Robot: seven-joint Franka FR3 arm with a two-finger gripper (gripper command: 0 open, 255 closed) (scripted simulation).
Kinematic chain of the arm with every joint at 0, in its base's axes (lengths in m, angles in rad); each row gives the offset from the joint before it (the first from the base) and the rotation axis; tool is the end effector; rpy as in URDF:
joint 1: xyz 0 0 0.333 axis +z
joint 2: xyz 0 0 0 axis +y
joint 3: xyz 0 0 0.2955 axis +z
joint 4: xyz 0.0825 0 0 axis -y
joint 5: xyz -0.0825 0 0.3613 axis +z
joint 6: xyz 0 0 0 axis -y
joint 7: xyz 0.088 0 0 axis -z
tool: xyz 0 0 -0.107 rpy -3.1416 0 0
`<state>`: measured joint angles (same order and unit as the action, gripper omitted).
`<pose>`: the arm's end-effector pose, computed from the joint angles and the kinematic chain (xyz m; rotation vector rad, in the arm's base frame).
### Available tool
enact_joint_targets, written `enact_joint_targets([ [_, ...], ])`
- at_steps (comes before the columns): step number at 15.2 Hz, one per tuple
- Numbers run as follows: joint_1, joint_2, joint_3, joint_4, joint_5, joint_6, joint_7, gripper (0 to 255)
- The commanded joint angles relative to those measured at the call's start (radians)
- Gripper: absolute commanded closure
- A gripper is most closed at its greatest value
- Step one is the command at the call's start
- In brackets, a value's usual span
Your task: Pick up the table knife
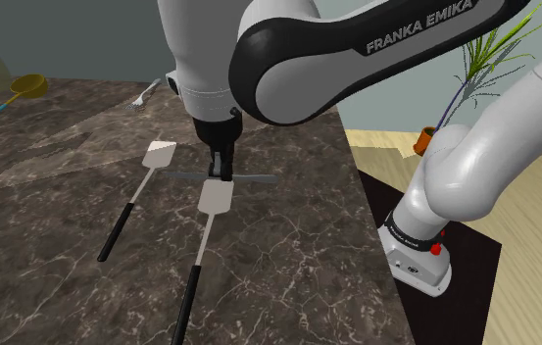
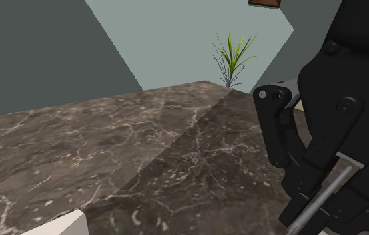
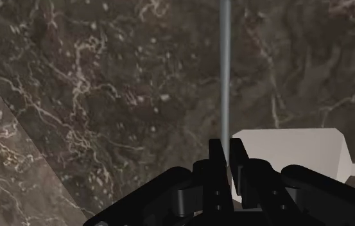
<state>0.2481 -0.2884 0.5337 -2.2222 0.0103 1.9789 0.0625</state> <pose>0.3186 0.3329 0.4666 2.8370 1.0315 0.0921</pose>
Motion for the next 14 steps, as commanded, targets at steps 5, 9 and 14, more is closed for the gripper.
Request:
enact_joint_targets([
  [5,0.0,-0.013,-0.008,0.042,0.005,-0.053,-0.011,255],
  [9,-0.001,-0.021,-0.014,0.088,0.007,-0.107,-0.019,255],
  [14,-0.003,-0.026,-0.021,0.151,0.007,-0.174,-0.026,255],
])
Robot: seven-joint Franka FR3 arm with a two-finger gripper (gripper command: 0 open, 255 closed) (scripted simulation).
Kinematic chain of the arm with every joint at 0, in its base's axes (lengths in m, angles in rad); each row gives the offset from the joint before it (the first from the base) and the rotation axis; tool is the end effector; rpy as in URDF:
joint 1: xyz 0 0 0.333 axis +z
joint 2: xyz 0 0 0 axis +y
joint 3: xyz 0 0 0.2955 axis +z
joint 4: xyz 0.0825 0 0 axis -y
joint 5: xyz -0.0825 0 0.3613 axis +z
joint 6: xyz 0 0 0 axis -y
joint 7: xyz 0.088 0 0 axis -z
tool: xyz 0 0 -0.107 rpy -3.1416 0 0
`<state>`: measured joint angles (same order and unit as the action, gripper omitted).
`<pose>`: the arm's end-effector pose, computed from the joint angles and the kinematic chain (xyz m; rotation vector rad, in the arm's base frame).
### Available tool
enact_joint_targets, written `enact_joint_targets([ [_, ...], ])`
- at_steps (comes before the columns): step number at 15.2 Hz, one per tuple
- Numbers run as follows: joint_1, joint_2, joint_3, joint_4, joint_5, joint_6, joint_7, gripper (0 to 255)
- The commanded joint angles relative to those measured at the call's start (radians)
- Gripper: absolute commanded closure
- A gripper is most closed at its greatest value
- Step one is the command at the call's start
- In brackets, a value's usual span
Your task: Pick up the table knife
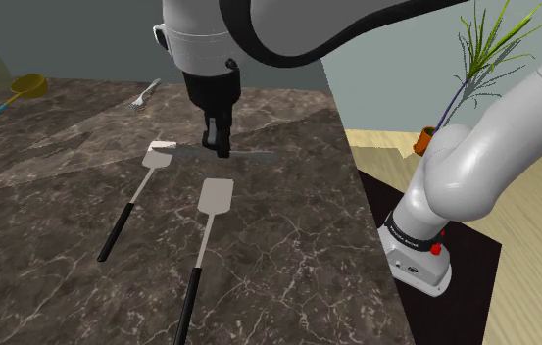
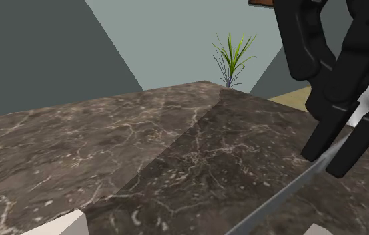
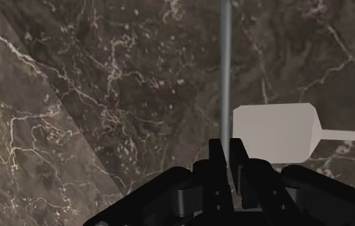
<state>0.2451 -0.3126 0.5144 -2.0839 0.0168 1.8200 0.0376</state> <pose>0.3186 0.3319 0.5260 2.8369 1.0318 0.0925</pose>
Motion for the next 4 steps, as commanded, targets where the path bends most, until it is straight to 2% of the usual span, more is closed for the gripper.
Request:
enact_joint_targets([
  [1,-0.001,-0.002,-0.002,0.026,0.0,-0.028,-0.003,255],
  [4,-0.001,-0.002,-0.004,0.042,0.0,-0.044,-0.004,255],
])
